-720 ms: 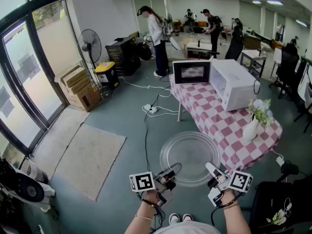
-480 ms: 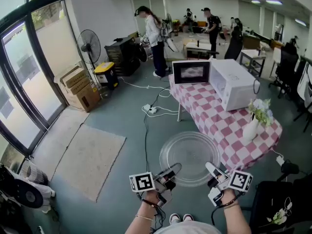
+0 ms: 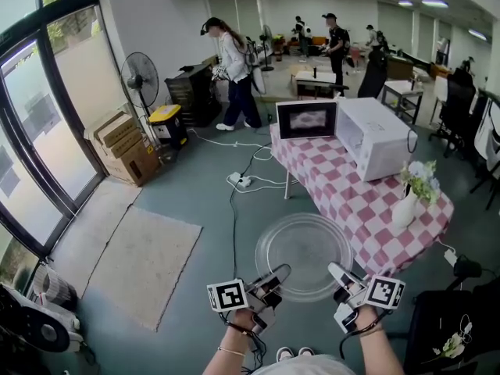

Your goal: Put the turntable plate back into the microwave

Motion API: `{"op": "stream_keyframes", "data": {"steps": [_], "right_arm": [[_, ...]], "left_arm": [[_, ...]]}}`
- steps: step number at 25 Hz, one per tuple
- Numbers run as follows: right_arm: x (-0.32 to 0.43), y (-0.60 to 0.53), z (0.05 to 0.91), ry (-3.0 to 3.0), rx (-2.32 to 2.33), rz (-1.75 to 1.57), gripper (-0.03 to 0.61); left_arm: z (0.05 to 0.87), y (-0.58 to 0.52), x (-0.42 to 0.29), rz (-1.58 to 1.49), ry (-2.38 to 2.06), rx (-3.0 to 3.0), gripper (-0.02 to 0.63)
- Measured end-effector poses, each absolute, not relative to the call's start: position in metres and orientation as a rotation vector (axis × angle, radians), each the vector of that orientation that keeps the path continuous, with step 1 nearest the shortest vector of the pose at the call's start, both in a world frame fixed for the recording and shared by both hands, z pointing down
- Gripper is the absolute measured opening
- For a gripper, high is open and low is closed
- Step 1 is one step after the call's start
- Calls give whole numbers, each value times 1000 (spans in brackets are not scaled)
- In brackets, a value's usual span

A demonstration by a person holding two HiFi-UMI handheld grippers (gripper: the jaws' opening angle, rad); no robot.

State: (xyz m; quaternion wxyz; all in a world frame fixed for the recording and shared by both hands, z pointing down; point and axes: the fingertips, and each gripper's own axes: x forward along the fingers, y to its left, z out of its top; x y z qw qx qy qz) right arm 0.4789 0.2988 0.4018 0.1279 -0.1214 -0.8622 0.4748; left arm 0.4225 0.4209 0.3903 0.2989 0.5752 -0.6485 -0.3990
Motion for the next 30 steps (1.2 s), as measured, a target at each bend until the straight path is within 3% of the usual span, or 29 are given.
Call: {"op": "stream_keyframes", "data": {"steps": [17,30], "right_arm": [[433,287,423,-2487,-281,1440,106],[321,218,421,-2484,-300,1427,106]], "left_arm": [[407,405,371,-1028,-1668,1542,78],[410,337,261,-1040,-1675,1531,78]]}}
